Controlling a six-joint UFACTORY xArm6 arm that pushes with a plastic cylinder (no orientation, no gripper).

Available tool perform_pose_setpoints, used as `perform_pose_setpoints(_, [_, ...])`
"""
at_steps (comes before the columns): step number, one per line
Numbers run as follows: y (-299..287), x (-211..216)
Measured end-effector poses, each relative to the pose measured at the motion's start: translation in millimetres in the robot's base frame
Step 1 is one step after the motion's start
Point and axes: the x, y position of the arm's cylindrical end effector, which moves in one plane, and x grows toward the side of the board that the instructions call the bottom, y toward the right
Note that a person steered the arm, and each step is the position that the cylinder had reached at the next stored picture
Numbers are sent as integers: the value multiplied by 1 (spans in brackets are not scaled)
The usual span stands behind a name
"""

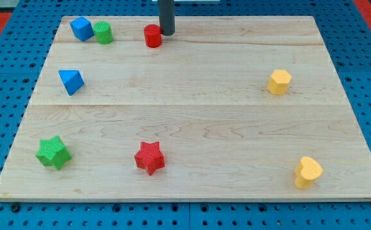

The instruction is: Move the red circle to the top right of the green circle

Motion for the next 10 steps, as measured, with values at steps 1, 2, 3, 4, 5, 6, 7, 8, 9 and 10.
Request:
perform_pose_setpoints(1, [-28, 23])
perform_pose_setpoints(2, [-50, 60])
perform_pose_setpoints(3, [-61, 87])
perform_pose_setpoints(4, [-94, 88])
perform_pose_setpoints(5, [-88, 73])
perform_pose_setpoints(6, [-69, 66])
perform_pose_setpoints(7, [-58, 47])
perform_pose_setpoints(8, [-58, 21])
perform_pose_setpoints(9, [-74, 13])
perform_pose_setpoints(10, [-125, 36])
